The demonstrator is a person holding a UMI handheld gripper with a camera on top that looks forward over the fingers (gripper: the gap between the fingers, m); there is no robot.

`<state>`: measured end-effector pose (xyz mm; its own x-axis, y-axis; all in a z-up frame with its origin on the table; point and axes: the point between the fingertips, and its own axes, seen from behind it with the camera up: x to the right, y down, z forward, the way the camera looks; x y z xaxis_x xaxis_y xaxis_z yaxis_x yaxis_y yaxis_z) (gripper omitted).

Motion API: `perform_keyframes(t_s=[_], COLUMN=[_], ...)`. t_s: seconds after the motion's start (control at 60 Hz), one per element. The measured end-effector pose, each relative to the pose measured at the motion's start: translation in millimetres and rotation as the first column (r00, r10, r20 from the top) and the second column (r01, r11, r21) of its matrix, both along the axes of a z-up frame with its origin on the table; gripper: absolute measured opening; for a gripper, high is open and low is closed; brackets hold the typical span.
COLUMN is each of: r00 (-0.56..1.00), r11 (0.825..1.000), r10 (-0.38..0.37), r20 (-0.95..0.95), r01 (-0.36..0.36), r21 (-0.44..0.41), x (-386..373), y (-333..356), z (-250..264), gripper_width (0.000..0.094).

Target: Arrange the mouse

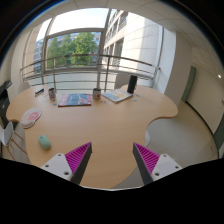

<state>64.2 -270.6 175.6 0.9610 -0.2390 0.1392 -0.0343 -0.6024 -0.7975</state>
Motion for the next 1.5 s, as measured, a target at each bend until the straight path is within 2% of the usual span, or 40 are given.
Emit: perform_keyframes(t_s=[0.15, 0.283, 0.433, 0.517, 0.667, 0.867, 1.117, 1.3, 1.417, 1.5], r00=[0.999, 0.998, 1.000, 0.999, 0.994, 0.985, 0.982, 0.977, 0.975, 0.968], r11=[1.000, 0.998, 0.997, 0.996, 0.993, 0.985, 0.979, 0.975, 0.975, 0.973], r10=[-0.023, -0.050, -0.015, 0.038, 0.095, 0.163, 0.184, 0.206, 0.206, 0.220], r20=[0.028, 0.036, -0.008, -0.032, -0.047, -0.055, -0.035, -0.049, -0.079, -0.120], r01=[0.023, 0.051, 0.014, -0.040, -0.098, -0.165, -0.186, -0.210, -0.212, -0.227], r21=[0.002, -0.036, -0.069, -0.084, -0.072, -0.047, -0.079, -0.073, -0.069, -0.050], x=[-3.2, -53.4, -122.7, -166.8, -226.8, -284.3, -293.1, -293.5, -293.6, -301.6], y=[-16.9, -71.7, -100.7, -97.8, -55.9, 36.8, 119.4, 150.7, 168.9, 178.4], z=[-11.2, -43.0, -83.6, -108.1, -129.6, -159.5, -185.1, -189.1, -190.4, -193.2], gripper_width=[0.0848, 0.0848, 0.0848, 0.0851, 0.0851, 0.0850, 0.0846, 0.0821, 0.0726, 0.0590])
